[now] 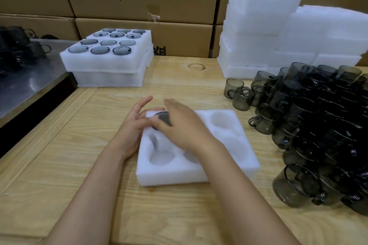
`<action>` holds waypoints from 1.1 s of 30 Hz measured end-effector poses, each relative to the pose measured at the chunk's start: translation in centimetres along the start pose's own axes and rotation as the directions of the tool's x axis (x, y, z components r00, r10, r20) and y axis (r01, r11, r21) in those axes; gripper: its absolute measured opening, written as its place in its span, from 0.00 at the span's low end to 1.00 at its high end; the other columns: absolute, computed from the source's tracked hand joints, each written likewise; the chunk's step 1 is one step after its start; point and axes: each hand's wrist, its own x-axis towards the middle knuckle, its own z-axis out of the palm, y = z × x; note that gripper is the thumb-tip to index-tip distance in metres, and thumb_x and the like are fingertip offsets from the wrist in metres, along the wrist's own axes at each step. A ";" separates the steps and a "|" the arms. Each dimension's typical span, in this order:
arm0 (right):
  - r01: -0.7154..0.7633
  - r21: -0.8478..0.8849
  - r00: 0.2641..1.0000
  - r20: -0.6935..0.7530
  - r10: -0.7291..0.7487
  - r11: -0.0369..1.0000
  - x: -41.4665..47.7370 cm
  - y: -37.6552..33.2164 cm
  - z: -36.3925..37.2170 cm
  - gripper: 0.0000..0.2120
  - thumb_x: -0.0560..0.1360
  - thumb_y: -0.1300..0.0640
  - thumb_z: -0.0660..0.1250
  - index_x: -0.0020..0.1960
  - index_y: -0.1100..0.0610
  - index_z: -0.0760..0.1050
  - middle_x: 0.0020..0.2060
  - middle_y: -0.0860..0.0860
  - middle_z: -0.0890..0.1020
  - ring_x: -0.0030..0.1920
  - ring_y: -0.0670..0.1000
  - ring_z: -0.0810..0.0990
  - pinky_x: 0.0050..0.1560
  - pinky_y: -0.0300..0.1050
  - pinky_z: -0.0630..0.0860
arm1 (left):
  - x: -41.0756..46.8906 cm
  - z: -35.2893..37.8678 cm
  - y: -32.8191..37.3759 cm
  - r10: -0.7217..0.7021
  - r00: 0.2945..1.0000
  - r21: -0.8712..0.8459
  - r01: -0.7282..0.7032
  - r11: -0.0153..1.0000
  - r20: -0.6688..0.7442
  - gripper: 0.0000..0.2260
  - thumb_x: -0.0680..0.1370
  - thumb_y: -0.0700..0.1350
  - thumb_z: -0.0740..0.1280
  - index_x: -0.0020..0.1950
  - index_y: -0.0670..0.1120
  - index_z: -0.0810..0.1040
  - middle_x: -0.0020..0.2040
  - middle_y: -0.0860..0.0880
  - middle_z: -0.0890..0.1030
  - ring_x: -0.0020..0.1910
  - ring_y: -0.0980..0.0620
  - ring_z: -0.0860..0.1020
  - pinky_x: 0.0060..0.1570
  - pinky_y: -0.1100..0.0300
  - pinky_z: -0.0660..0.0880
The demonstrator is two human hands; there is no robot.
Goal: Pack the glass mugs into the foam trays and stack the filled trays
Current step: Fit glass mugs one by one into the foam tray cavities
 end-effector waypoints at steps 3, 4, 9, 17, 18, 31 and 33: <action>-0.212 -0.052 0.945 -0.263 0.192 0.976 -1.1 3.2 -3.9 0.23 0.79 0.44 0.58 0.66 0.60 0.69 0.65 0.57 0.72 0.65 0.58 0.67 0.62 0.50 0.65 | -0.1 0.4 0.1 0.002 1.000 -0.004 -0.002 1.000 -0.026 0.25 0.73 0.36 0.66 0.69 0.50 0.70 0.55 0.45 0.83 0.48 0.47 0.83 0.42 0.57 0.80; -0.295 -0.104 0.906 -0.345 0.243 0.950 -1.5 4.6 -5.3 0.21 0.79 0.45 0.58 0.61 0.60 0.72 0.60 0.59 0.75 0.61 0.60 0.71 0.56 0.51 0.68 | -0.1 0.5 0.0 0.006 0.999 0.001 -0.006 1.000 -0.035 0.24 0.75 0.36 0.65 0.69 0.50 0.70 0.56 0.45 0.83 0.48 0.47 0.83 0.42 0.57 0.80; -0.536 -0.159 0.739 -0.564 0.369 0.829 -3.8 8.3 -8.5 0.17 0.79 0.50 0.59 0.59 0.62 0.74 0.57 0.61 0.73 0.55 0.63 0.73 0.44 0.50 0.68 | 0.0 0.6 -0.1 0.010 0.999 0.012 -0.009 1.000 -0.037 0.21 0.75 0.36 0.65 0.67 0.50 0.71 0.55 0.46 0.83 0.48 0.47 0.83 0.42 0.57 0.80; -0.718 -0.095 0.582 -0.626 0.520 0.689 -5.0 9.5 -10.0 0.17 0.76 0.60 0.65 0.60 0.68 0.69 0.63 0.66 0.64 0.50 0.71 0.75 0.46 0.54 0.71 | 0.1 0.5 -0.3 0.022 0.999 0.022 -0.021 1.000 -0.030 0.19 0.75 0.36 0.65 0.65 0.49 0.73 0.50 0.47 0.85 0.45 0.48 0.84 0.39 0.58 0.80; -0.735 -0.079 0.571 -0.608 0.552 0.673 -5.2 9.7 -10.0 0.17 0.76 0.60 0.65 0.60 0.69 0.68 0.62 0.67 0.65 0.50 0.71 0.75 0.47 0.56 0.72 | 0.1 0.4 -0.4 0.021 0.999 0.023 -0.020 1.000 -0.030 0.20 0.75 0.36 0.65 0.65 0.49 0.73 0.50 0.47 0.85 0.45 0.48 0.84 0.39 0.58 0.80; -0.715 -0.063 0.584 -0.603 0.544 0.696 -5.8 8.9 -10.5 0.07 0.75 0.68 0.61 0.49 0.70 0.76 0.53 0.68 0.73 0.50 0.70 0.74 0.44 0.54 0.70 | 0.3 0.3 -0.5 0.020 0.999 0.022 -0.019 1.000 -0.031 0.19 0.76 0.35 0.64 0.65 0.48 0.74 0.49 0.47 0.84 0.44 0.48 0.84 0.39 0.57 0.80; -0.657 -0.100 0.610 -0.654 0.448 0.747 -5.6 7.8 -10.3 0.09 0.77 0.63 0.62 0.50 0.69 0.76 0.52 0.67 0.74 0.49 0.69 0.75 0.44 0.53 0.70 | 0.3 0.3 -0.4 0.027 0.999 0.023 -0.026 0.999 -0.028 0.19 0.75 0.36 0.65 0.64 0.49 0.74 0.49 0.47 0.84 0.44 0.49 0.84 0.39 0.58 0.80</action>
